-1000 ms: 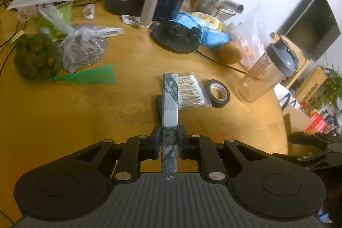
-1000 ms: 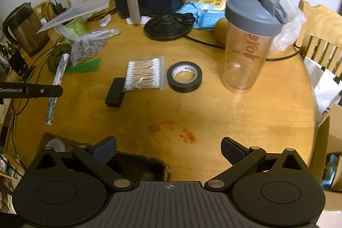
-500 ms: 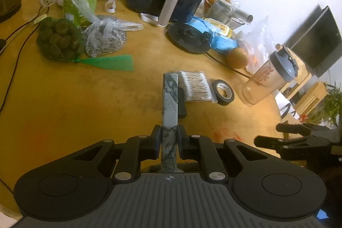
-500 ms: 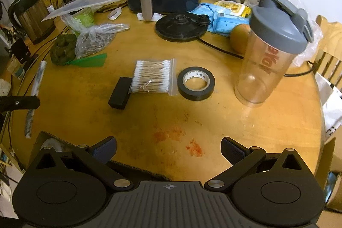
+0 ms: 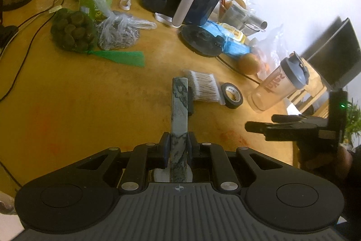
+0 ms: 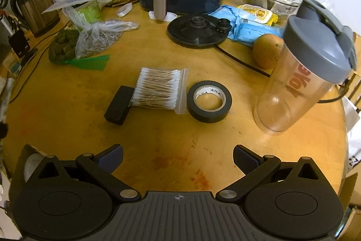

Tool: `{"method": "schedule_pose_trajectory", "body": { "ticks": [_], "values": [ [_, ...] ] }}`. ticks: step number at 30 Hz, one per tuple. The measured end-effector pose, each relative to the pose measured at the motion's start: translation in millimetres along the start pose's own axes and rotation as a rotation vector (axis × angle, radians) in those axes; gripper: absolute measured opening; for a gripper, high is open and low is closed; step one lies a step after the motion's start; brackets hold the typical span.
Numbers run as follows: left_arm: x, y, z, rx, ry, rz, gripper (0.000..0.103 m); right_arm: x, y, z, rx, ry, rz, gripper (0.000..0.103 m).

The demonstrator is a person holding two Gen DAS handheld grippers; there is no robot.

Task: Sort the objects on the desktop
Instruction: 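Carry the marble bar in the left tool toward the cardboard box, then close the right tool on the black tape roll while the left tool holds the marble bar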

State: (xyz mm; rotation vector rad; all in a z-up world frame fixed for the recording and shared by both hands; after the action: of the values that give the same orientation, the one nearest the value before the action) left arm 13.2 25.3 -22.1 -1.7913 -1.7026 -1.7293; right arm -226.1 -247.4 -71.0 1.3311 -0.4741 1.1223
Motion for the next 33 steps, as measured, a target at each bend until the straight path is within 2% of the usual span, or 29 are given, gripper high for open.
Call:
{"method": "schedule_pose_trajectory", "body": {
  "ticks": [11,18,24,28,33],
  "values": [
    [11,-16,-3,0.049,0.018,-0.005,0.016,-37,16,-8,0.012,-0.032,0.019,0.103],
    [15,-27,-3,0.077,0.028,0.001,0.016,-57,30,-12,0.031,-0.063,-0.02,0.102],
    [19,-32,-1,0.095,0.035,-0.001,0.016,-73,41,-17,0.031,-0.093,-0.044,0.086],
    [21,-34,0,0.101,0.04,-0.001,0.016,-83,46,-21,0.022,-0.123,-0.061,0.08],
    [24,-38,3,0.114,0.047,-0.001,0.016,-94,53,-25,0.003,-0.117,-0.068,0.074]
  ]
}}
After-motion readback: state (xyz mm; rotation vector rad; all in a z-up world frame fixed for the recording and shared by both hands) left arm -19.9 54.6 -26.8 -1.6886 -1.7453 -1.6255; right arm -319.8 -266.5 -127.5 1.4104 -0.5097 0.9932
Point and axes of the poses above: each gripper's, at about its wrist camera, not at the fingertips, and x roughly against the way its jaws point, z to its left, y to its top, the point moved 2 cm from there along -x, roughly the way its jaws point, and after that the axes turned 9 degrees about -x, right-handed, at the moved point
